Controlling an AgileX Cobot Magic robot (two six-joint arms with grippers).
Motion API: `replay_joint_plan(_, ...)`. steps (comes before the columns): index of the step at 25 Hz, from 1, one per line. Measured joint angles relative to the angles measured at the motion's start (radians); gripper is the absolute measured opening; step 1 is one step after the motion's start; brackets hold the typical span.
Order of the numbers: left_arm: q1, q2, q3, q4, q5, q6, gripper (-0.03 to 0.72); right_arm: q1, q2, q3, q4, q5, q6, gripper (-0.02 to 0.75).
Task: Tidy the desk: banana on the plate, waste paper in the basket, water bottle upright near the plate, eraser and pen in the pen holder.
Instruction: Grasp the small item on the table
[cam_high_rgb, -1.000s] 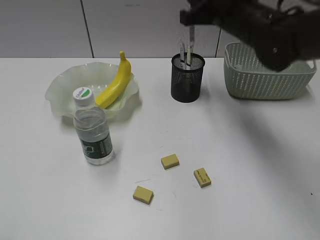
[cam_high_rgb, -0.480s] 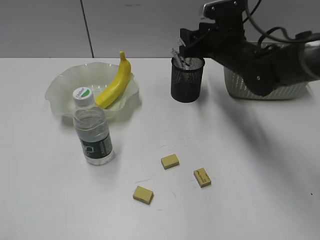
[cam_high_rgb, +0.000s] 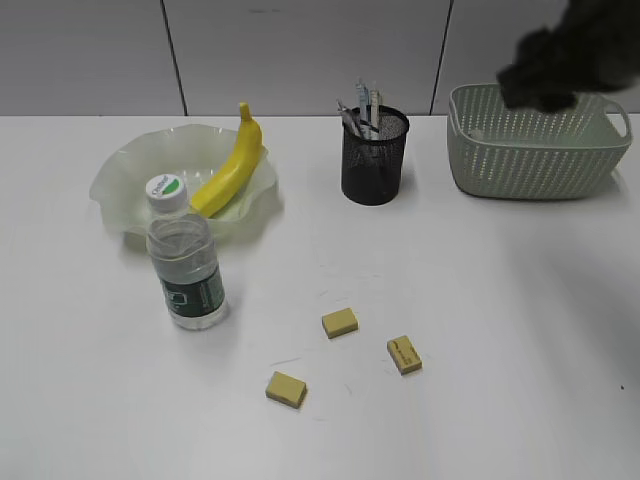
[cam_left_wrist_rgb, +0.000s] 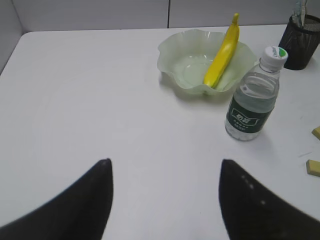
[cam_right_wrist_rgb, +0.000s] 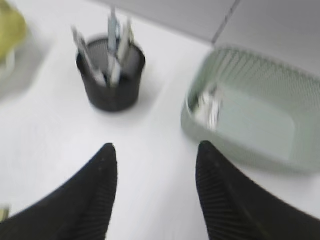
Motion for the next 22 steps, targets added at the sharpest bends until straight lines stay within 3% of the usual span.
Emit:
replay_joint_plan(2, 0.0, 0.0, 0.0, 0.0, 0.0, 0.0, 0.498, 0.0, -0.118, 0.066, 0.013, 0.205, 0.002, 0.391)
replay_joint_plan(7, 0.0, 0.053, 0.0, -0.001, -0.001, 0.0, 0.492, 0.0, -0.438, 0.276, 0.097, 0.54, 0.01, 0.384)
replay_joint_plan(12, 0.0, 0.192, -0.01, -0.018, -0.02, 0.018, 0.456, 0.0, -0.871, 0.451, 0.138, 0.649, 0.011, 0.384)
replay_joint_plan(17, 0.0, 0.395, -0.068, -0.185, -0.172, 0.291, 0.444, 0.0, -1.276, 0.555, 0.145, 0.623, 0.007, 0.384)
replay_joint_plan(22, -0.014, 0.716, -0.166, -0.48, -0.298, 0.638, 0.397, 0.0, -1.477, 0.593, 0.146, 0.568, 0.007, 0.384)
